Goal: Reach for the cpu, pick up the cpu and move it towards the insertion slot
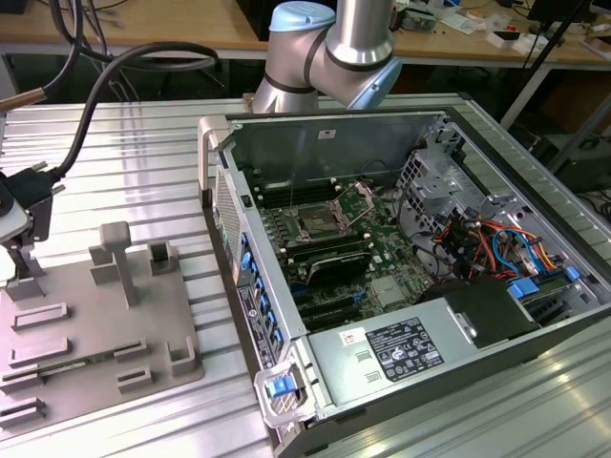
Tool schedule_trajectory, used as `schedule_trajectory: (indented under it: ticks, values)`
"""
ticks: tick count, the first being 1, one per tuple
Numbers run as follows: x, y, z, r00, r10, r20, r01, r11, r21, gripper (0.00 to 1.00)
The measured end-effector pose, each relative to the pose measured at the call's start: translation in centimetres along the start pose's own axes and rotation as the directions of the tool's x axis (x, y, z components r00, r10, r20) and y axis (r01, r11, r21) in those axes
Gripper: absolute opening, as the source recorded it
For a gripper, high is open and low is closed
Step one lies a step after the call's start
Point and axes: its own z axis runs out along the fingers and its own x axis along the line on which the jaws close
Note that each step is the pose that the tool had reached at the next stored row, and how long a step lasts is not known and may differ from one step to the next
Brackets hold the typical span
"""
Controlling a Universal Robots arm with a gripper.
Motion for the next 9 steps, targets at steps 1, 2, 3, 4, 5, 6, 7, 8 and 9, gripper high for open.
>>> schedule_trajectory:
  ticks: [1,2,3,4,5,6,7,8,9]
  values:
    - [0.0,0.0,-0.08,1.0,0.0,0.0,0.0,1.0,0.0,0.55]
    - [0.01,0.0,-0.17,1.0,0.0,0.0001,0.0,1.0,-0.0001,0.55]
    - [0.01,0.0,-0.22,1.0,0.0,0.0002,0.0,1.0,-0.0001,0.55]
    - [0.01,0.0,-0.28,1.0,0.0,0.0,0.0,1.0,0.0,0.55]
    - [0.01,0.01,-0.34,1.0,0.0,0.0001,0.0,1.0,-0.0001,0.55]
    - [0.01,0.01,-0.39,1.0,0.0,0.0001,0.0,1.0,0.0,0.55]
    - [0.02,0.01,-0.44,1.0,0.0,0.0,0.0,1.0,0.0,0.55]
    - [0.02,0.01,-0.48,1.0,0.0,0.0001,0.0,1.0,0.0,0.55]
    - [0.02,0.01,-0.54,1.0,0.0,0.0,0.0,1.0,0.0,0.55]
